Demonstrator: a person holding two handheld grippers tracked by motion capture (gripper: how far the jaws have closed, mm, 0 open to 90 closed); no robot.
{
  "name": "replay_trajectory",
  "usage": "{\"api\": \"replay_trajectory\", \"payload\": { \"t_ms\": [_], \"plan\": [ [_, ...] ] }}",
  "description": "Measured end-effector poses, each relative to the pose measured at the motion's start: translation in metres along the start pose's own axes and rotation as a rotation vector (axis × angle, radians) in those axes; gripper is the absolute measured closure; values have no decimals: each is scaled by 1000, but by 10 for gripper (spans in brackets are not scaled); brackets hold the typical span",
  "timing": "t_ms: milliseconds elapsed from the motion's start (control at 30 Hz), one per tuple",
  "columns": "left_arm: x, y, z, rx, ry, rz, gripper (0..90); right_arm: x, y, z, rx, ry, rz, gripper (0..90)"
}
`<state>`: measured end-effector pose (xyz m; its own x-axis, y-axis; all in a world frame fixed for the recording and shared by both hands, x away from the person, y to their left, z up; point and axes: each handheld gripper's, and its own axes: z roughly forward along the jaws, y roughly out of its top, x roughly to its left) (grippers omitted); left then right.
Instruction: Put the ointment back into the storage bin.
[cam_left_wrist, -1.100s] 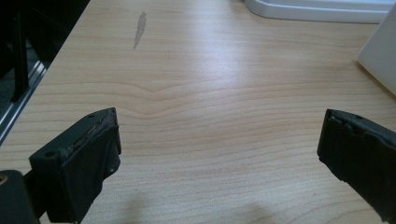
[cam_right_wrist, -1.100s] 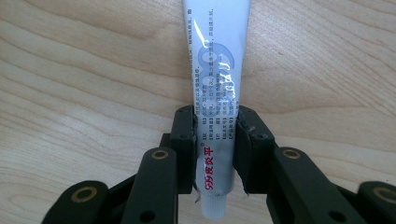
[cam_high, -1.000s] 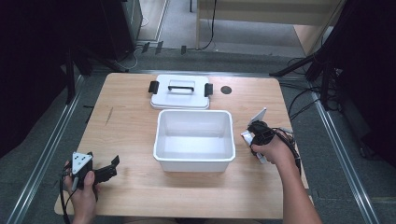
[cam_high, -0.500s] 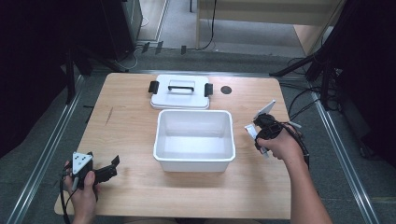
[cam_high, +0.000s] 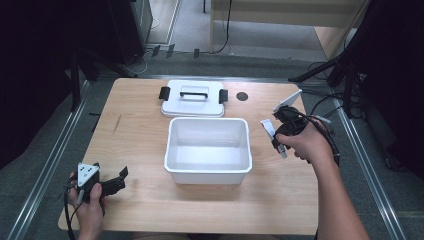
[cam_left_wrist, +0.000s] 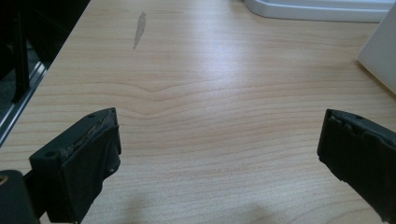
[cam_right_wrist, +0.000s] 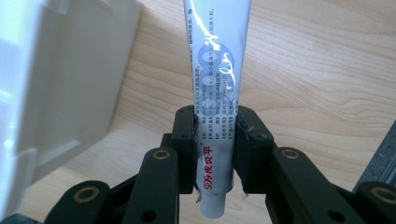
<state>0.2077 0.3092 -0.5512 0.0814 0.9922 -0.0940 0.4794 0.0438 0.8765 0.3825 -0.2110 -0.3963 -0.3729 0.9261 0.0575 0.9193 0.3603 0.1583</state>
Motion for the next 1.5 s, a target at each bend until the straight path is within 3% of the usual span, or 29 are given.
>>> {"api": "replay_trajectory", "payload": {
  "t_ms": [233,467,800,967,1200,1333,1400,1500],
  "plan": [
    [0,0,0,1,2,-1,0,16,9,-21,-20,14,-34,726],
    [0,0,0,1,-1,-2,0,40,22,-41,-38,15,-85,726],
    [0,0,0,1,-4,-6,0,74,33,-48,-46,36,-193,726],
    [0,0,0,3,-4,-7,0,90,33,-46,-82,47,-364,725],
    [1,0,0,3,-2,-8,0,105,29,-41,-127,90,-674,723],
    [1,0,0,4,-3,-8,0,111,24,-35,-123,110,-844,723],
    [1,0,0,4,-3,-9,0,114,23,-31,-107,112,-887,723],
    [1,0,0,3,-3,-8,0,117,23,-26,-102,114,-905,723]
  ]
}}
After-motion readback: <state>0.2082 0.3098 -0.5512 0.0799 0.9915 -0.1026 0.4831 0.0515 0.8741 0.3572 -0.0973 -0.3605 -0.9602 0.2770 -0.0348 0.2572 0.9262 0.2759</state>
